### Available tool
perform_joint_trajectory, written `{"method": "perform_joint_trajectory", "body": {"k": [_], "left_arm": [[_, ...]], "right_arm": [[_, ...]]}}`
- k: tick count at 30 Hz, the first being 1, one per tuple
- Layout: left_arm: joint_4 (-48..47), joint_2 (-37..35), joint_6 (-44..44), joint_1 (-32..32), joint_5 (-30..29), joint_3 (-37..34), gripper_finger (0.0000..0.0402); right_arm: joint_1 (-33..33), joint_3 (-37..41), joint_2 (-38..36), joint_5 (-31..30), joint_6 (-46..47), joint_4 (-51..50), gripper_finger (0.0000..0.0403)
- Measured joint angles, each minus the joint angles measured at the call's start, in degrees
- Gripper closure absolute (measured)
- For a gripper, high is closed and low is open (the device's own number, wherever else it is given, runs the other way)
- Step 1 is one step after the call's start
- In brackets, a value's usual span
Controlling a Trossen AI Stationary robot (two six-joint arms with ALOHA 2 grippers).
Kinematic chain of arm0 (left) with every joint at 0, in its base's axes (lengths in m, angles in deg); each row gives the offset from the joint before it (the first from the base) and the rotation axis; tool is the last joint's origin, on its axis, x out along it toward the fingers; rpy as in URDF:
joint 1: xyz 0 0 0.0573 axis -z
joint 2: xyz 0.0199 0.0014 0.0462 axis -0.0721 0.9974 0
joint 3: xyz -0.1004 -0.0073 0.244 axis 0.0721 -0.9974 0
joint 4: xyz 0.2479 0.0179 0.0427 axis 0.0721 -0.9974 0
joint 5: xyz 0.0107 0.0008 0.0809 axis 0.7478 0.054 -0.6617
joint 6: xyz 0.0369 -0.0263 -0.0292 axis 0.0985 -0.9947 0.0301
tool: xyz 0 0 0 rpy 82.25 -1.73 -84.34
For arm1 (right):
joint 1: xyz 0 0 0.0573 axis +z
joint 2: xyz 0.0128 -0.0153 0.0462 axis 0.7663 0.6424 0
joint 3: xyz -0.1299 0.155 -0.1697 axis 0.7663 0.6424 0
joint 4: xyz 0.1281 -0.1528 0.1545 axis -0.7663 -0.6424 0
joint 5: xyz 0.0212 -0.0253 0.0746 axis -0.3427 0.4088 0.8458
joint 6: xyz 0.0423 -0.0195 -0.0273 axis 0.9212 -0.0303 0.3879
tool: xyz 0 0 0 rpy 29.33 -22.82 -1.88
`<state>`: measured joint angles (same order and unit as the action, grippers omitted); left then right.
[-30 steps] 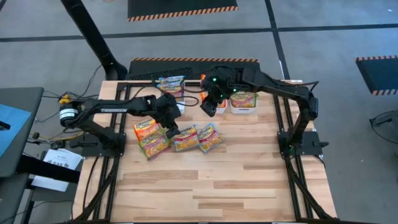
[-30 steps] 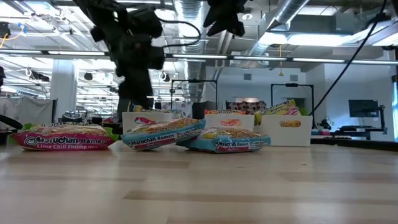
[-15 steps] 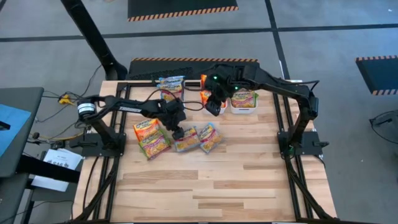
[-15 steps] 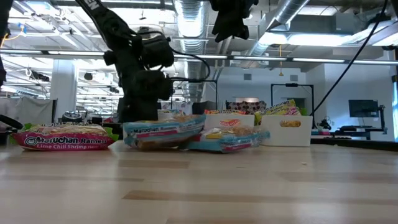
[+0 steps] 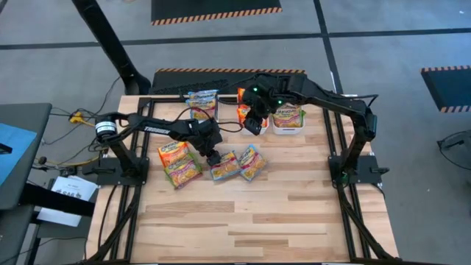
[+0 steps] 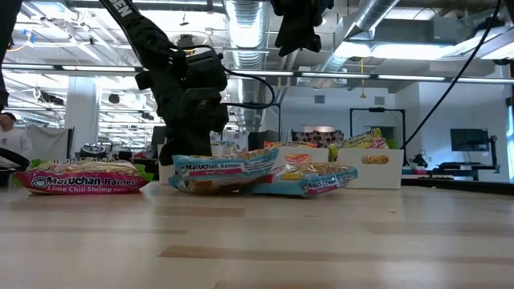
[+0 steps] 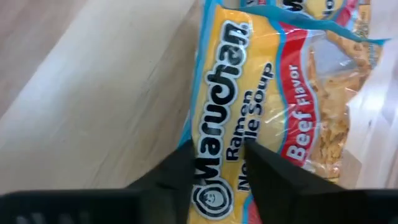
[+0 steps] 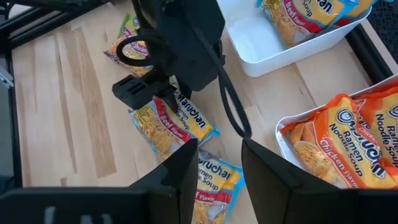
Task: Sort Maruchan noodles
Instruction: Put the blue noodle pack into the left white bin
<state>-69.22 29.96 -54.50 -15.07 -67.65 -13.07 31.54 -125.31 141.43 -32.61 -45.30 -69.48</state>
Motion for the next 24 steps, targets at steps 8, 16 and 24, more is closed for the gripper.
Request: {"method": "perform_joint_trajectory", "body": {"k": [8,16,24], "left_arm": [[0.0,-0.2,0.3,0.0,0.7,0.0,0.0397],[-4.3,-4.2,3.0,0.1,-1.3,3.5,0.0401],[-10.0,-9.3,6.9,0.8,-8.9,8.3,0.0401]], "right_arm": [[-0.8,0.0,0.0,-0.1,-0.5,0.0,0.0256],[-1.3,0.0,0.0,-0.3,-2.2,0.0,0.0256],[-2.0,0.0,0.0,-0.3,-5.3,0.0,0.0256]]}}
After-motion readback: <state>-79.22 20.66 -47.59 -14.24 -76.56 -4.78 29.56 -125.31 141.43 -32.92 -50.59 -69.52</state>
